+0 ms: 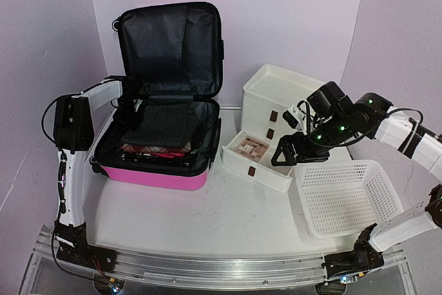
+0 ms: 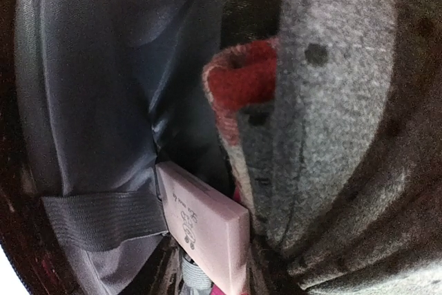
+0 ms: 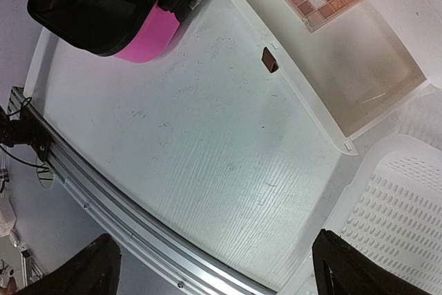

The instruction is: Open, take out, and arrange the luggage

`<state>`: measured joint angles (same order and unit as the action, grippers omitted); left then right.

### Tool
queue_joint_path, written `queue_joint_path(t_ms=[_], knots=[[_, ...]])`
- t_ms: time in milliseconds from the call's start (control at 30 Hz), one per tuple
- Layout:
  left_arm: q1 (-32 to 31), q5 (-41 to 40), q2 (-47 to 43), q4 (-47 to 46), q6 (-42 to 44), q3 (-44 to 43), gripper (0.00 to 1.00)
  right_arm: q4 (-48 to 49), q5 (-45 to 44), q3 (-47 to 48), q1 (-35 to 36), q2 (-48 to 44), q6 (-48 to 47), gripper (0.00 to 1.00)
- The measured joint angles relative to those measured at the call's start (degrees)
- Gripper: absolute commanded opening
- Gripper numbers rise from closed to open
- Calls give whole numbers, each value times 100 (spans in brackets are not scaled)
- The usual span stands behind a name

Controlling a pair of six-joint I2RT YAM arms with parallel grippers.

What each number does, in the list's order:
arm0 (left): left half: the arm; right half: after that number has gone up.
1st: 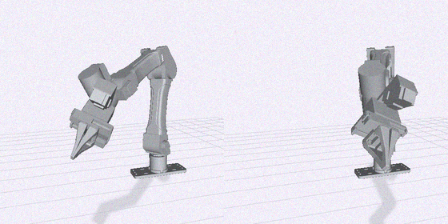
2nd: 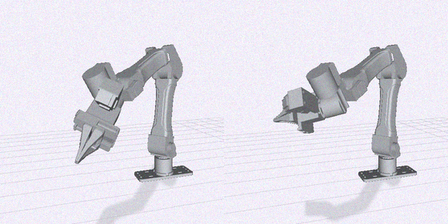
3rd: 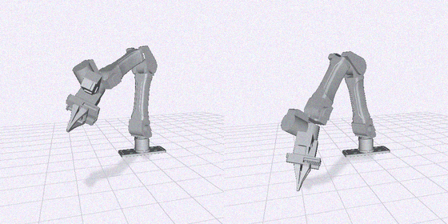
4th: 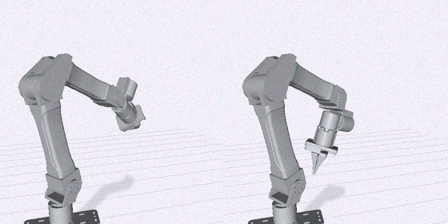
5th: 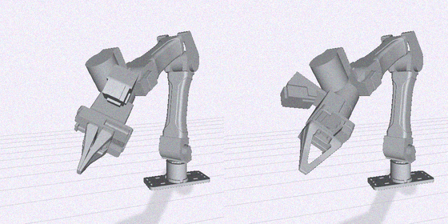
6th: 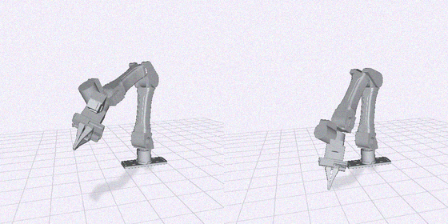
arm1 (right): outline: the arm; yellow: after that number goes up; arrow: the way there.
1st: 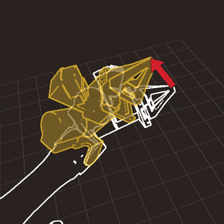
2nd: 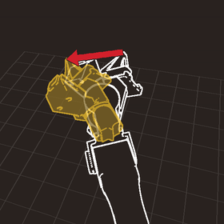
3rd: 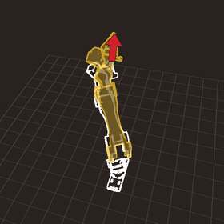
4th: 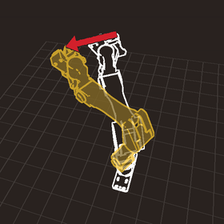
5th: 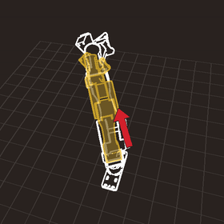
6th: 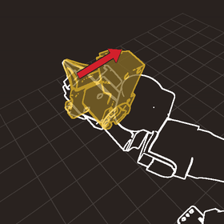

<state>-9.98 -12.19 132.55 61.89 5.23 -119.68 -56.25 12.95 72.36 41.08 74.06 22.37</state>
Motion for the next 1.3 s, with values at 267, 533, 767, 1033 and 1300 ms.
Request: queue_joint_path(t_ms=[267, 533, 767, 1033, 1300], knots=[[-83, -302, 0, 11, -157, 0, 32, 0, 20, -2, 0, 0, 22, 98], [-129, -925, -94, 2, -352, 22, 35, 0, 76, -2, 0, 9, 33, 98], [103, -1377, -181, -83, -385, 234, 33, 2, 142, -2, 0, 72, 92, 98], [262, -828, -243, -85, -382, 269, 39, 4, 188, -2, 0, 144, 153, 98], [396, -385, -229, -57, -411, 269, 31, 4, 227, -2, 0, 146, 160, 98]])
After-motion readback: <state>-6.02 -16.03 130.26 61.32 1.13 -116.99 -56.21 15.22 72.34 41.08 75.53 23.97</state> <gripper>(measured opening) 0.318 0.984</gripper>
